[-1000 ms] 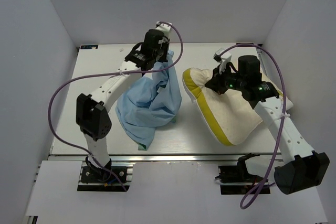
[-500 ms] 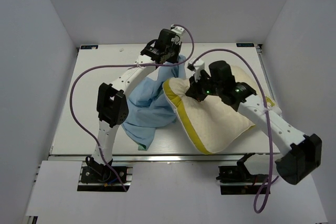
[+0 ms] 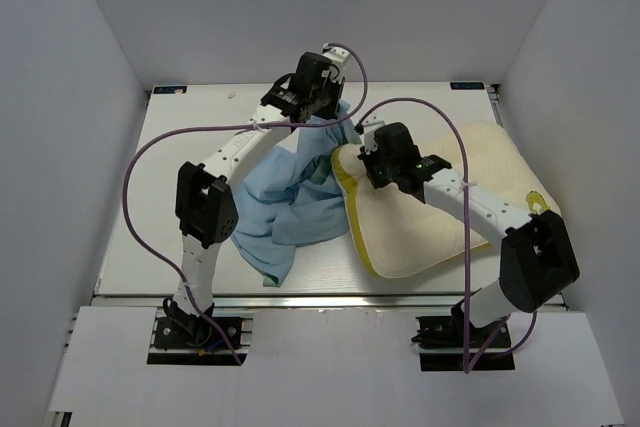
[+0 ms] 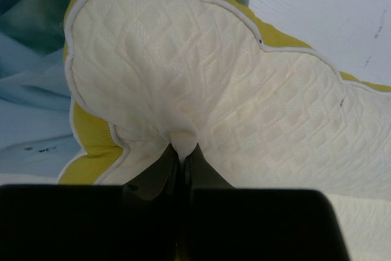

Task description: Put the pillow into the pillowcase

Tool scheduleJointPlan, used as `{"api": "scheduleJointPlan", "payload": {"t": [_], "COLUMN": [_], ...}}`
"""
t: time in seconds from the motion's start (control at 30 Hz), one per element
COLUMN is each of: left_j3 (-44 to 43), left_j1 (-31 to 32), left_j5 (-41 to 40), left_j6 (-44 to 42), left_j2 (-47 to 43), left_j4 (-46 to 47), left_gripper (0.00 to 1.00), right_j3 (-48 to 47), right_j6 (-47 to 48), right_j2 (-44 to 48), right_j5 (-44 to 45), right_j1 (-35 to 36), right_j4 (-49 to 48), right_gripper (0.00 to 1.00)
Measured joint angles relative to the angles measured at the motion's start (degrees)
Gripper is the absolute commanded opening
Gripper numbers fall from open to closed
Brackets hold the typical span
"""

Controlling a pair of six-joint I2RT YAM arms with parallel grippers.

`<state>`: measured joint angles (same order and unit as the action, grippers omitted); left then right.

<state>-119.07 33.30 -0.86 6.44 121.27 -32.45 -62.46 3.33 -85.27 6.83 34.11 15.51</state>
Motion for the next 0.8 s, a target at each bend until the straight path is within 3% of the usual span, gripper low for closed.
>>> {"api": "scheduleJointPlan", "payload": {"t": [0.3, 0.47, 0.6, 0.8], "left_j3": [5.40, 8.76, 11.58, 10.14], "left_j1": [0.13, 0.15, 0.15, 0.15], "left_j5": [0.26, 0.26, 0.26, 0.20], "left_j6": [-0.46, -1.07, -1.29, -2.16], "left_j2": [-9.51, -11.96, -11.58, -8.11], "left_j4": [-0.13, 0.85, 1.07, 0.39], "left_gripper": [0.10, 0.19, 0.21, 0.24], "right_j3": [-2.97, -4.09, -3.54, -1.36], "right_j6": [0.07, 1.11, 2.71, 6.19], "right_j2": [-7.39, -8.55, -5.31, 7.39], "right_j5": [3.06, 2.99, 0.02, -5.73], "right_j1": [-6.88, -11.56, -11.93, -10.62], "right_j4": [-2.97, -5.51, -5.03, -1.33], "right_gripper": [0.00, 0.00, 0.00, 0.00]}}
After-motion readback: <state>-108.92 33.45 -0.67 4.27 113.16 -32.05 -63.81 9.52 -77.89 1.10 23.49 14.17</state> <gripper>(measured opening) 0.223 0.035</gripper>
